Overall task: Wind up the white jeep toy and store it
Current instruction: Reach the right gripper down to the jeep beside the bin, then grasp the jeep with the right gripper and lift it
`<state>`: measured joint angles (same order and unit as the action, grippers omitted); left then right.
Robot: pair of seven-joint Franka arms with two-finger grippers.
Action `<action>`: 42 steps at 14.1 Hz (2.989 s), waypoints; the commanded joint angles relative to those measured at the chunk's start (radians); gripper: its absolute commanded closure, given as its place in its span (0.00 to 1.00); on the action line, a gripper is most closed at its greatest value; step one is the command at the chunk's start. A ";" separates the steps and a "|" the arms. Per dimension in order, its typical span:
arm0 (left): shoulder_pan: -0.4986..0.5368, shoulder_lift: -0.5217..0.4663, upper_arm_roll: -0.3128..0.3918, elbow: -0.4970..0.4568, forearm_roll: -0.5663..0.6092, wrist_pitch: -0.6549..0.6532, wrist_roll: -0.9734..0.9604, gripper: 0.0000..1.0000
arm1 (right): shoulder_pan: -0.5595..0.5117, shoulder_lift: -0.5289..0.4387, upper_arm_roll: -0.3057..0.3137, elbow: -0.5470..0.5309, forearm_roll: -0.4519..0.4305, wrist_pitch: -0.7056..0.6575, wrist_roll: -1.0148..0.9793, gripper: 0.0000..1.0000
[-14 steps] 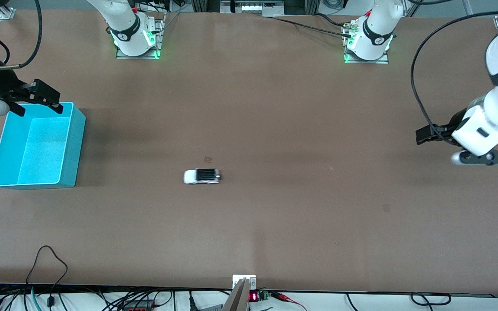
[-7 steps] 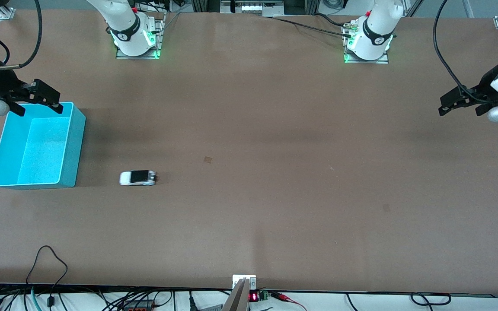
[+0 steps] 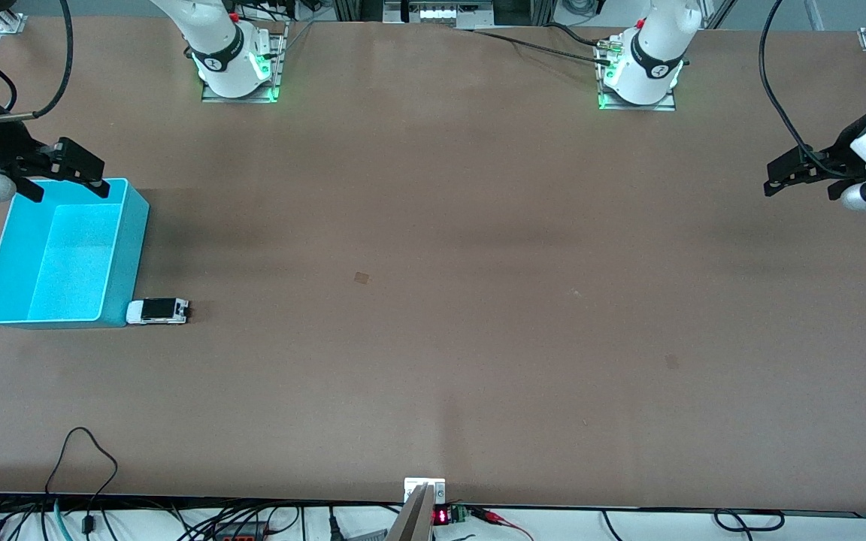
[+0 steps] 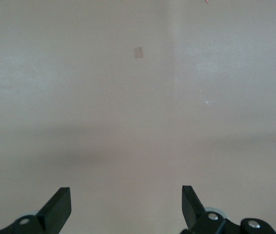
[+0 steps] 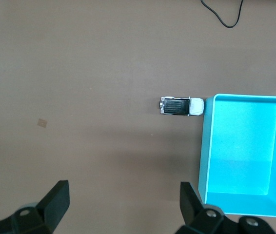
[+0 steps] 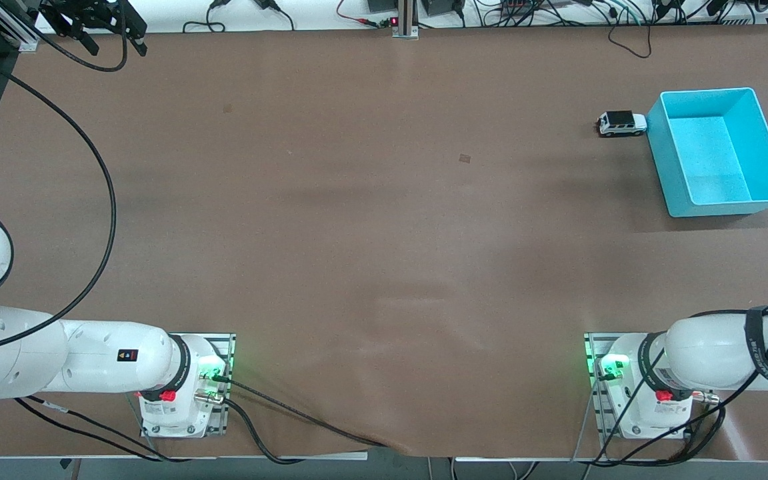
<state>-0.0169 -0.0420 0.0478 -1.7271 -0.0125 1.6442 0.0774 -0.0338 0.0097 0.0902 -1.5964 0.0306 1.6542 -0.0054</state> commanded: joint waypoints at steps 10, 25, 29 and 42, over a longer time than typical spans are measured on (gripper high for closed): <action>-0.001 -0.013 -0.009 0.017 0.006 -0.018 0.025 0.00 | -0.017 0.237 -0.004 0.000 -0.001 0.042 -0.565 0.00; -0.003 -0.006 -0.025 0.043 0.019 -0.047 0.015 0.00 | -0.149 0.633 -0.006 -0.043 -0.003 0.501 -1.289 0.00; -0.003 -0.006 -0.026 0.043 0.019 -0.047 0.015 0.00 | -0.159 0.656 -0.004 -0.072 -0.001 0.562 -1.315 0.00; -0.012 -0.006 -0.026 0.044 0.019 -0.050 0.015 0.00 | -0.178 0.642 0.003 -0.126 0.003 0.648 -1.470 0.51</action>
<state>-0.0269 -0.0458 0.0227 -1.7012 -0.0110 1.6169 0.0860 -0.1990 0.6716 0.0776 -1.7063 0.0284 2.2924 -1.4518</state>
